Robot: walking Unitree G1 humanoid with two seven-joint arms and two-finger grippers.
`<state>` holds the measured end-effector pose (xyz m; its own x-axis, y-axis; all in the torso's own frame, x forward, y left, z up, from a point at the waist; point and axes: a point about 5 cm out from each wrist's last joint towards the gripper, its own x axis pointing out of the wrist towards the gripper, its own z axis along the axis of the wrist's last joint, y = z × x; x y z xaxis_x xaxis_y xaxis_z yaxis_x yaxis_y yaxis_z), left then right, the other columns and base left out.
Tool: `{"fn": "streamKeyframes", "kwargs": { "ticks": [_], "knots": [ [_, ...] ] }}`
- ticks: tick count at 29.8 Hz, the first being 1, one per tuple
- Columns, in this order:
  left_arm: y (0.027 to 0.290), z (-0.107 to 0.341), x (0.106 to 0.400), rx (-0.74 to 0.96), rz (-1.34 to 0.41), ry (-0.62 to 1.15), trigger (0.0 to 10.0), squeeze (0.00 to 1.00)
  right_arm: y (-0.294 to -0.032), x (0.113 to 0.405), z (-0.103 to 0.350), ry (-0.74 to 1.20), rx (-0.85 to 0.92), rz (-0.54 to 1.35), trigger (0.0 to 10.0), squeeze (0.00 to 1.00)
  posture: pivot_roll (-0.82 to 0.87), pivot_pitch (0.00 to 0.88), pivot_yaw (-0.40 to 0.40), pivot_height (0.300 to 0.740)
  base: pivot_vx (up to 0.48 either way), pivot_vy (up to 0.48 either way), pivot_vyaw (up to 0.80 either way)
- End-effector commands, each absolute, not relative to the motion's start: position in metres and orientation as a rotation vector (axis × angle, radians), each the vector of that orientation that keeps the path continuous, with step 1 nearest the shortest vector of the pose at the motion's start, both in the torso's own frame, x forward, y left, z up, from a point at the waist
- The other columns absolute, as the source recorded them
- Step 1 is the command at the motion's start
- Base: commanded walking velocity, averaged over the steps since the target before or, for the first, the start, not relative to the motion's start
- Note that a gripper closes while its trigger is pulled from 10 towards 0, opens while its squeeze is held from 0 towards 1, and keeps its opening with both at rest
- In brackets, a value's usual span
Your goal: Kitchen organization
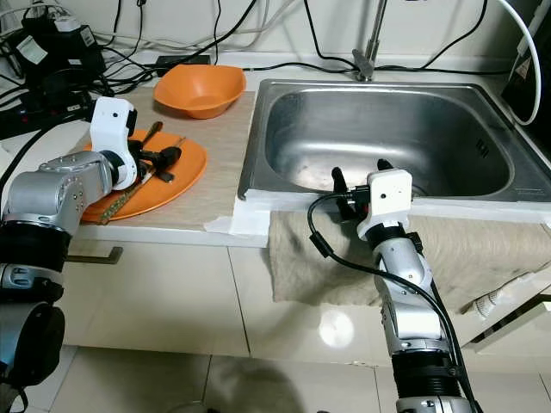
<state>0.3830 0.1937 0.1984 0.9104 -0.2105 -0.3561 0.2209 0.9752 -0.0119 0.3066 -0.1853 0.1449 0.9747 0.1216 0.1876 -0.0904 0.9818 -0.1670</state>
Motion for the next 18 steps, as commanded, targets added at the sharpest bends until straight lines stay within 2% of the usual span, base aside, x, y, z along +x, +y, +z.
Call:
{"fn": "streamKeyframes", "kwargs": {
  "ticks": [1, 18],
  "knots": [
    [0.1994, 0.2028, 0.3842, 0.025, -0.201, 0.365, 10.0, 0.0, -0.185, 0.3057, 0.1477, -0.204, -0.163, 0.111, 10.0, 0.0, -0.02, 0.0, 0.07, 0.74, 0.0, 0.0, 0.0],
    [0.2029, 0.2045, 0.381, 0.034, -0.189, 0.373, 10.0, 0.0, -0.186, 0.3041, 0.1443, -0.194, -0.165, 0.108, 10.0, 0.0, -0.02, 0.0, 0.071, 0.74, 0.0, 0.0, 0.0]
  ]
}}
